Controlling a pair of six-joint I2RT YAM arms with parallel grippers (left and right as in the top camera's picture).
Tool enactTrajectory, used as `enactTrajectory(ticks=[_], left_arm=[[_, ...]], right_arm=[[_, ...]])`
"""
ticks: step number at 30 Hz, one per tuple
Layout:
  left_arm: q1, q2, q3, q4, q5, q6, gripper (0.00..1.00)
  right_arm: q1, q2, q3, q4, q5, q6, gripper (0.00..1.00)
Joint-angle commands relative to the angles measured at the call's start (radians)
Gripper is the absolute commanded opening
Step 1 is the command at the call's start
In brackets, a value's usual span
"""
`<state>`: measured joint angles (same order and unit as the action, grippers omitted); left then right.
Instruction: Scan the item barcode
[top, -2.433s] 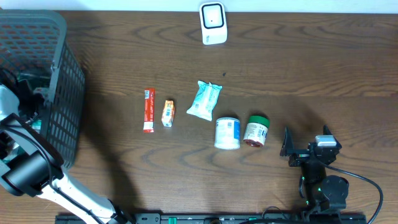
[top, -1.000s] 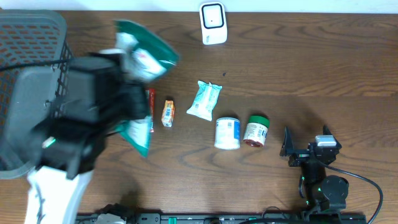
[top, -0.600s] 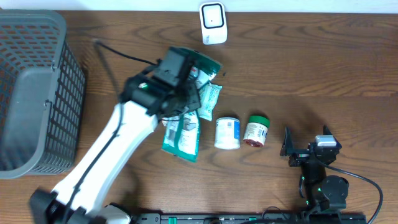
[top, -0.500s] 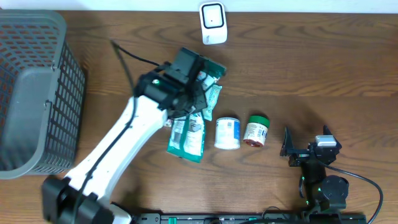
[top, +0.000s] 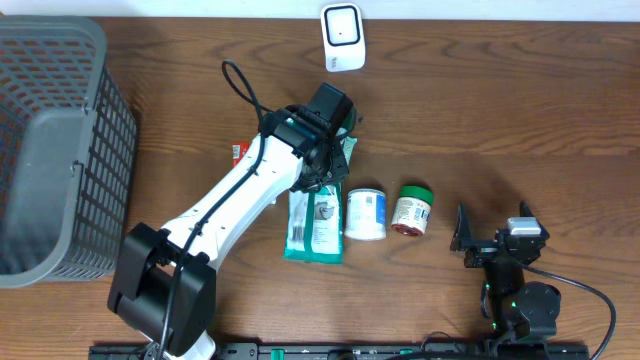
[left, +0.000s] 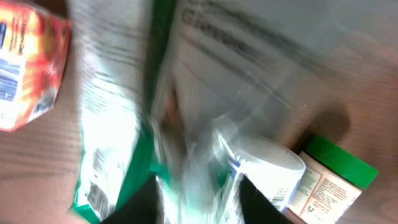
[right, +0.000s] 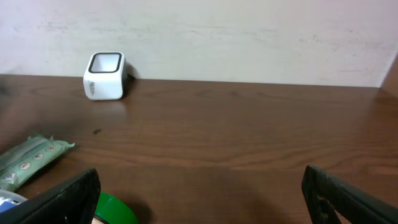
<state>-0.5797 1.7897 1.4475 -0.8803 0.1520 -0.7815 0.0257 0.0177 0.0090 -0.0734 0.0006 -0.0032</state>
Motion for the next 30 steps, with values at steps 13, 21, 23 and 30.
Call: enactTrajectory(ticks=[13,21,23,30], left_arm=[[0.01,-0.33,0.109,0.014,-0.118,0.13,0.77],[0.235,-0.592,0.109,-0.111,-0.307,0.203,0.77],[0.306,-0.626,0.109,-0.148,-0.311,0.213,0.77],[0.5,-0.684,0.109,-0.236,-0.32,0.24,0.77]], right_arm=[[0.006,-0.004,-0.003,-0.001,0.01,0.003,0.99],[0.006,-0.004,-0.003,-0.001,0.009,0.003,0.99],[0.006,-0.004,-0.003,-0.001,0.01,0.003,0.99],[0.006,-0.004,-0.003,-0.001,0.009,0.003,0.99]])
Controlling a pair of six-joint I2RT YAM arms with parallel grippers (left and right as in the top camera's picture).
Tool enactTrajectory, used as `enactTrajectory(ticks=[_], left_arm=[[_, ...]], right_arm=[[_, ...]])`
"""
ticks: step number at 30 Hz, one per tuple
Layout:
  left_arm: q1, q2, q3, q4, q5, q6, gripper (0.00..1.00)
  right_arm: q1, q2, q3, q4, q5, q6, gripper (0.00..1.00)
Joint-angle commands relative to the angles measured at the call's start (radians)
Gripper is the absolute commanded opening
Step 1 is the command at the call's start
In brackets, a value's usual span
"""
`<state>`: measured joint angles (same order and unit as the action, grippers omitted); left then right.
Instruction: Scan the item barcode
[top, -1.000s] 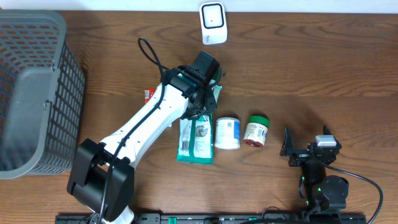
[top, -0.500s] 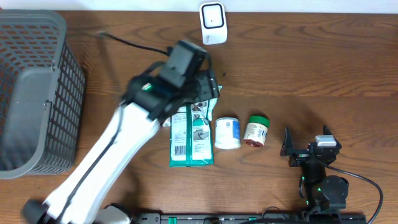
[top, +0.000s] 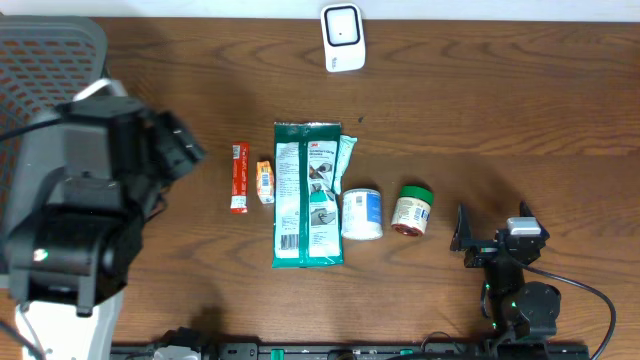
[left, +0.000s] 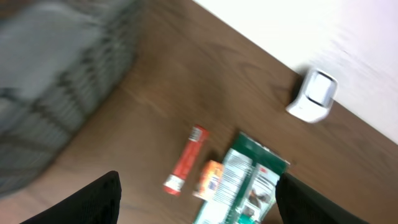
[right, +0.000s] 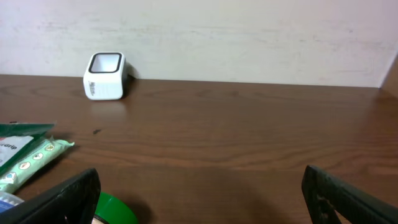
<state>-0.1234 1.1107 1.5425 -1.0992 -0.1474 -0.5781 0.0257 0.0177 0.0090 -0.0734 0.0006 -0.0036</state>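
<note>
A white barcode scanner (top: 343, 38) stands at the table's back edge, also in the left wrist view as the scanner (left: 314, 94). A large green pack (top: 308, 195) lies flat mid-table with its printed label up. Beside it lie a red tube (top: 238, 177), a small orange pack (top: 265, 182), a pale green pack (top: 346, 158), a white tub (top: 362, 214) and a green-lidded jar (top: 412, 209). My left gripper (top: 185, 150) hangs high at the left, open and empty (left: 199, 202). My right gripper (right: 199, 199) rests open near the front right.
A grey mesh basket (top: 40, 60) fills the far left of the table, partly hidden under my left arm. The right arm's base (top: 520, 300) and cable sit at the front right edge.
My left arm has left the spot over the green pack and is now raised at the left by the basket, open. The green pack lies flat and uncovered, a little farther back. The right arm is unchanged.
</note>
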Motion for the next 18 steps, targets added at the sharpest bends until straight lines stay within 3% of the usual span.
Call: enactTrajectory(ticks=[1,5,6,18], left_arm=[[0.046,-0.005,0.014,-0.026,-0.021,0.072,0.77],[0.046,0.008,0.013,-0.048,-0.021,0.091,0.78],[0.046,0.014,0.013,-0.05,-0.021,0.092,0.89],[0.046,0.04,0.013,-0.052,-0.022,0.092,0.89]], right_arm=[[0.006,-0.004,-0.003,-0.001,0.01,0.003,0.99],[0.006,-0.004,-0.003,-0.001,0.01,0.003,0.99],[0.006,-0.004,-0.003,-0.001,0.01,0.003,0.99],[0.006,-0.004,-0.003,-0.001,0.01,0.003,0.99]])
